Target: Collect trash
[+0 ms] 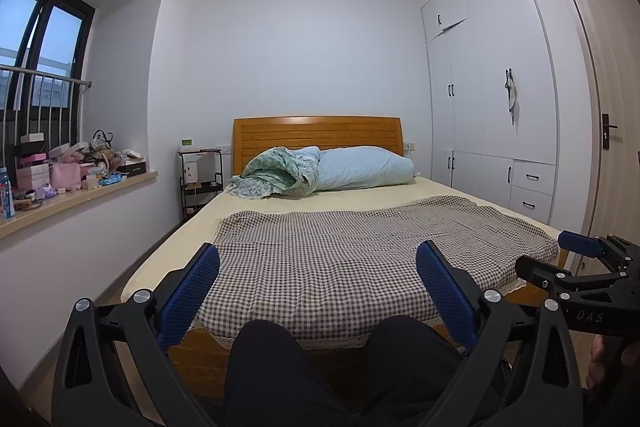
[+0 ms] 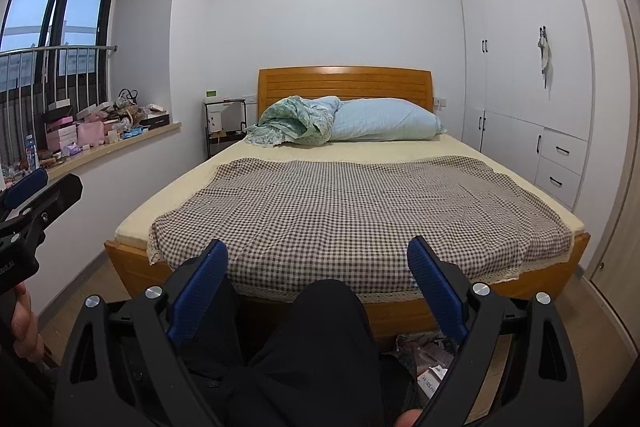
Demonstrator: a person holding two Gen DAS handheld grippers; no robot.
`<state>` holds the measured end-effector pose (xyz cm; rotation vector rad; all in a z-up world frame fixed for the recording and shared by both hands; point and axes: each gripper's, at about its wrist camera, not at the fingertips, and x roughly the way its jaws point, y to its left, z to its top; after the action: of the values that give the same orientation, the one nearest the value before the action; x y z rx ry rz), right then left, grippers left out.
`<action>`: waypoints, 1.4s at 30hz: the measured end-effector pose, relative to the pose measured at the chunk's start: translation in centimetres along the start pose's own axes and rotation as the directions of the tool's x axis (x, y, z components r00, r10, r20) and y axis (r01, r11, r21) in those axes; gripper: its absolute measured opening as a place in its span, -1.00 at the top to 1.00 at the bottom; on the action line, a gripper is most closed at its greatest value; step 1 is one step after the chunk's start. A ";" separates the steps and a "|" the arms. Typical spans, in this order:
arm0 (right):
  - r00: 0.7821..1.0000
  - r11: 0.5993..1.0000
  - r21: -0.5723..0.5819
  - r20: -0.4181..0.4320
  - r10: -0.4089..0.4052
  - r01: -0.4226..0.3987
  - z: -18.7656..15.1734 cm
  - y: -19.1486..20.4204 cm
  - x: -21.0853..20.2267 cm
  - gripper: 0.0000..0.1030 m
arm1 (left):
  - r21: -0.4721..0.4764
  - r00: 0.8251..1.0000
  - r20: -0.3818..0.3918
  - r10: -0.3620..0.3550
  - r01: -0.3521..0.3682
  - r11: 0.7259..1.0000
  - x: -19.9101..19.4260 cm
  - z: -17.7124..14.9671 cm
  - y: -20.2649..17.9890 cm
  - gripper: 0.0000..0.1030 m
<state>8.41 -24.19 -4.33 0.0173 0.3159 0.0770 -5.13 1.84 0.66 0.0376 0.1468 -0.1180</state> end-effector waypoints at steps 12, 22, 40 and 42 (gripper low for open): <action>1.000 1.000 0.019 0.012 -0.010 0.010 0.1 -0.4 -0.4 -0.70 | -0.005 1.000 -0.001 -0.007 0.007 1.000 0.0 -0.1 0.3 -0.85; 1.000 1.000 0.014 0.013 -0.004 0.004 0.1 -0.4 -0.6 -0.70 | -0.003 1.000 0.001 -0.011 0.011 1.000 -0.1 0.0 0.2 -0.85; 1.000 1.000 0.018 0.014 -0.015 0.015 0.3 -0.6 -0.8 -0.70 | 0.000 1.000 0.011 -0.007 0.007 1.000 -0.2 0.0 0.2 -0.85; 1.000 1.000 0.019 0.014 -0.019 0.018 0.3 -0.6 -0.8 -0.70 | -0.001 1.000 0.013 -0.006 0.006 1.000 -0.2 0.1 0.2 -0.85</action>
<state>7.76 -24.86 -3.84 0.0339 0.3028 0.0555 -5.33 2.10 0.77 0.0355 0.1344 -0.1237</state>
